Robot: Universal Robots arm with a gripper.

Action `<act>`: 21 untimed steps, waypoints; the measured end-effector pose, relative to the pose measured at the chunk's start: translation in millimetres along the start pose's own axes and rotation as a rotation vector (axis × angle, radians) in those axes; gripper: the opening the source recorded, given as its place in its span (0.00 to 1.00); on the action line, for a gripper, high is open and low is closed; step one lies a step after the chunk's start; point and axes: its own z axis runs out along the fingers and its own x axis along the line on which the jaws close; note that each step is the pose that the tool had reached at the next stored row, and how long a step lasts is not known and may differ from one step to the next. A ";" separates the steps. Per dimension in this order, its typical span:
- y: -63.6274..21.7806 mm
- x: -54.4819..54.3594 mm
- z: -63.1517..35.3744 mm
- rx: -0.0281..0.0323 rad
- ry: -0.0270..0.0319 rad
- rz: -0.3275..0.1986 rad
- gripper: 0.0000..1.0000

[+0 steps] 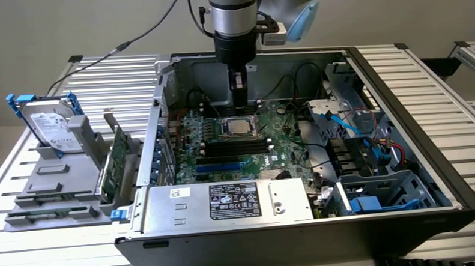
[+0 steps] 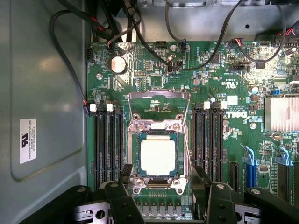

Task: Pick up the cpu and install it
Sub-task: 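Close the cpu cover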

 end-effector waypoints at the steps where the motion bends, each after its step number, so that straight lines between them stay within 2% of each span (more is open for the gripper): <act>1: 0.0 0.0 0.0 0.0000 0.0000 0.000 0.62; 6: 0.0 0.0 0.0 0.0000 0.0000 0.000 0.60; 8: 0.0 0.0 -0.3 0.0000 -0.0001 0.000 0.47; 9: 0.0 0.0 -0.8 0.0002 -0.0003 0.000 0.47; 10: 0.1 0.0 -1.3 0.0002 -0.0003 0.000 0.35; 13: 0.1 0.1 -2.9 0.0001 -0.0001 0.000 0.29; 15: 0.2 0.1 -3.1 -0.0001 0.0002 0.000 0.18; 16: 0.2 0.1 -3.1 -0.0002 0.0002 0.000 0.18; 17: 0.2 0.1 -3.2 -0.0001 0.0001 0.000 0.12; 21: 0.4 0.1 -6.3 0.0003 -0.0005 0.000 0.11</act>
